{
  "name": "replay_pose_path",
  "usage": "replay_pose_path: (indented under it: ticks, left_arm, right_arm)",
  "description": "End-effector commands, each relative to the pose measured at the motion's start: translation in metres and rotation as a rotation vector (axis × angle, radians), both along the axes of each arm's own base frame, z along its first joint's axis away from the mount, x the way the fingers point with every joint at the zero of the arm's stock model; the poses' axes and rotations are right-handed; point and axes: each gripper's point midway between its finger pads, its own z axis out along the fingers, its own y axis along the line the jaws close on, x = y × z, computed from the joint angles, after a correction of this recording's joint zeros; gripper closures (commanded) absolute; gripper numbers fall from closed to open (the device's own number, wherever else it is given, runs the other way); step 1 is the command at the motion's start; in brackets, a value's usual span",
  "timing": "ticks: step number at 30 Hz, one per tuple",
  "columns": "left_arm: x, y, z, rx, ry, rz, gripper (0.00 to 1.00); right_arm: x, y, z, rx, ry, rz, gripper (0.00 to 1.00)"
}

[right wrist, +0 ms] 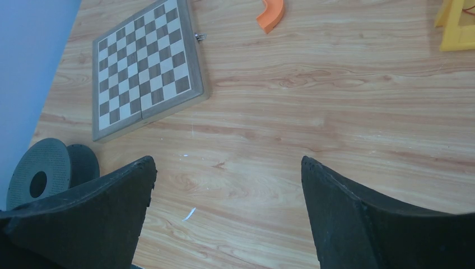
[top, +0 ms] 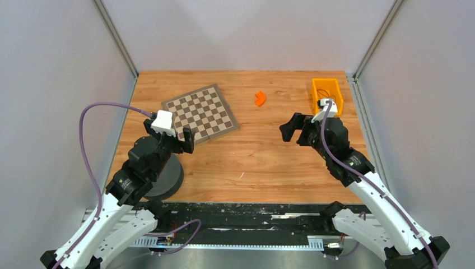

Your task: Wrap the cables

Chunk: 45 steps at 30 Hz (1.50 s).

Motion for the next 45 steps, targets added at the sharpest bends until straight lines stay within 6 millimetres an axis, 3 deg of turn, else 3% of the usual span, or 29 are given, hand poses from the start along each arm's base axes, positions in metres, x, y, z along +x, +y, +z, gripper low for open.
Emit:
replay_pose_path:
  ticks: [1,10,14,17,21,27,37,41,45]
  left_arm:
    - [0.001,0.003,0.019,-0.025,-0.042,0.019,0.00]
    - [0.001,0.008,0.019,-0.018,-0.042,0.045,0.00]
    - [0.001,0.018,0.024,-0.018,-0.054,0.094,0.00]
    - [0.000,0.034,0.028,-0.021,-0.073,0.173,0.00]
    - [-0.005,0.058,0.035,-0.033,-0.104,0.286,0.00]
    - [-0.014,0.087,0.041,-0.046,-0.135,0.418,0.00]
    - [-0.026,0.100,0.051,-0.123,-0.203,0.443,0.00]
    - [-0.027,0.101,0.052,-0.134,-0.217,0.440,0.00]
    - [-0.027,0.102,0.052,-0.128,-0.216,0.447,0.00]
  right_arm:
    - [0.001,0.000,0.027,0.055,-0.071,-0.007,0.00]
    - [0.000,0.003,0.021,0.114,-0.041,-0.027,0.00]
    - [0.000,0.022,0.013,0.172,0.003,0.038,0.00]
    - [-0.007,0.061,0.008,0.269,0.017,0.230,0.03]
    - [-0.014,0.106,-0.001,0.446,0.012,0.408,0.16]
    - [-0.017,0.179,-0.030,0.449,0.080,0.525,0.28]
    - [-0.047,0.336,-0.067,0.558,0.233,0.878,0.39]
    - [-0.051,0.378,-0.097,0.556,0.270,0.952,0.40]
    - [-0.054,0.404,-0.119,0.547,0.285,0.993,0.40]
